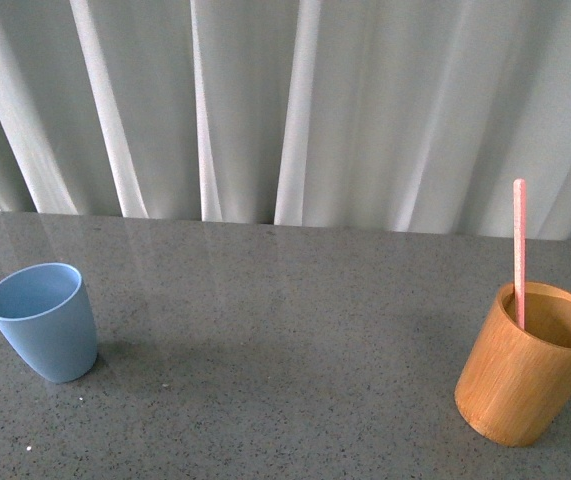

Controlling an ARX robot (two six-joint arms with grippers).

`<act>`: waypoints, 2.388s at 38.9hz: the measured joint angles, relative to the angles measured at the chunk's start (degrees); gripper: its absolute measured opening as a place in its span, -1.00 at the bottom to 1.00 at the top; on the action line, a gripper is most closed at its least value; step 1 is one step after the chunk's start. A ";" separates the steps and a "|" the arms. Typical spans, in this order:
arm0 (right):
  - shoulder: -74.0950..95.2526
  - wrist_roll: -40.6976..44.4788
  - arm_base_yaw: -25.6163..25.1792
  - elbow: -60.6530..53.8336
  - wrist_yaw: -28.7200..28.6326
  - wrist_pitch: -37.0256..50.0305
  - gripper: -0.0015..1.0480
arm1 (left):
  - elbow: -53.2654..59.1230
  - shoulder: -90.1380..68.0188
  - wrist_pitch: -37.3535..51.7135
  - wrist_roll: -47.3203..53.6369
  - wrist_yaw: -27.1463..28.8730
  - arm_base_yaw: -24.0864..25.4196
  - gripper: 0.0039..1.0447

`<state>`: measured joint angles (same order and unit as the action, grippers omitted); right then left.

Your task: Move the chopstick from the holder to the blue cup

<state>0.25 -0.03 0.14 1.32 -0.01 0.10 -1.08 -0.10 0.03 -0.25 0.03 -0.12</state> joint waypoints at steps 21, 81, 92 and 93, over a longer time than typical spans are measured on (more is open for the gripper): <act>-0.02 0.00 0.00 0.00 0.09 -0.02 0.81 | -27.43 -48.78 -17.16 -20.61 0.87 0.11 0.87; -0.02 0.00 0.00 0.00 0.07 0.00 0.81 | -67.76 -112.89 -18.49 -12.22 10.19 2.12 0.58; -0.02 0.00 0.00 0.00 0.07 0.00 0.81 | -68.72 -115.75 -18.51 -11.61 8.52 1.55 -0.38; 0.00 0.00 0.00 0.00 0.07 -0.02 0.81 | -68.72 -115.75 -18.71 -11.47 8.44 1.38 -0.49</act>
<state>0.25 -0.03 0.14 1.32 0.05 0.08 -69.80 -115.85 -18.68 -11.73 8.47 1.26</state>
